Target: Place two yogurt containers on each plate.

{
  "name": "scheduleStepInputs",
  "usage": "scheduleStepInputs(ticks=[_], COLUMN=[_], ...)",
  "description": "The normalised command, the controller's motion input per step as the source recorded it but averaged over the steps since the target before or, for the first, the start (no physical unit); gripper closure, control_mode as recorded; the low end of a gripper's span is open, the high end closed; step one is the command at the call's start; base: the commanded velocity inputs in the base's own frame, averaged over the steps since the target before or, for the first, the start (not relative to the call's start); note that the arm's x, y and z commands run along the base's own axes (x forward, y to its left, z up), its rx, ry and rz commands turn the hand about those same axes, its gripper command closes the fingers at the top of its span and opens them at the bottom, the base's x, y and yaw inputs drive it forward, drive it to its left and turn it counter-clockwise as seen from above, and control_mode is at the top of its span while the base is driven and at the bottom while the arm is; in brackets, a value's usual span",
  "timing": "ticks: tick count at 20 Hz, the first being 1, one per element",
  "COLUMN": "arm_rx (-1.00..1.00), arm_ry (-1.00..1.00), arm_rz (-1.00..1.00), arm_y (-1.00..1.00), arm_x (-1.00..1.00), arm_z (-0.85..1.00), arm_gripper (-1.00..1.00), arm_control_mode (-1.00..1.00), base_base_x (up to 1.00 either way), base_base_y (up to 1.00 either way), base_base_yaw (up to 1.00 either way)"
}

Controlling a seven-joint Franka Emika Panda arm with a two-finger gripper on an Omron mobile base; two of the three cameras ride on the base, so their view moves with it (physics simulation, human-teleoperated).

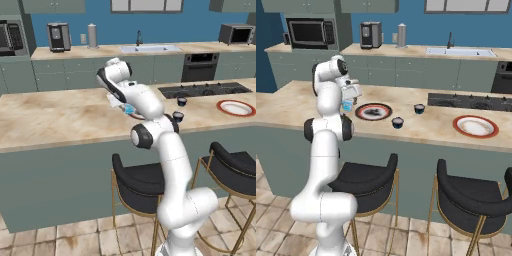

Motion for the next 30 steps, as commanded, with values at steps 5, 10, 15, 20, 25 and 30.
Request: scheduleStepInputs(ticks=[5, 10, 15, 20, 25, 30], arm_rx=[0.00, 0.00, 0.00, 0.00, 0.00, 0.00], arm_ry=[0.05, 0.01, 0.08, 0.04, 0.04, -0.03], arm_rz=[0.00, 0.00, 0.00, 0.00, 0.00, 0.00], arm_y=[-0.98, -0.50, -0.01, -0.03, -0.03, -0.03], arm_x=[0.39, 0.59, 0.52, 0.35, 0.25, -0.13], arm_z=[-0.05, -0.35, -0.37, -0.25, -0.08, 0.01], arm_gripper=[1.00, 1.00, 1.00, 1.00, -1.00, -1.00], arm_control_mode=[-1.00, -1.00, -1.00, -1.00, -1.00, -1.00], base_base_x=[0.00, 0.00, 0.00, 0.00, 0.00, 0.00], base_base_y=[0.00, 0.00, 0.00, 0.00, 0.00, 0.00], base_base_yaw=[0.00, 0.00, 0.00, 0.00, 0.00, 0.00])
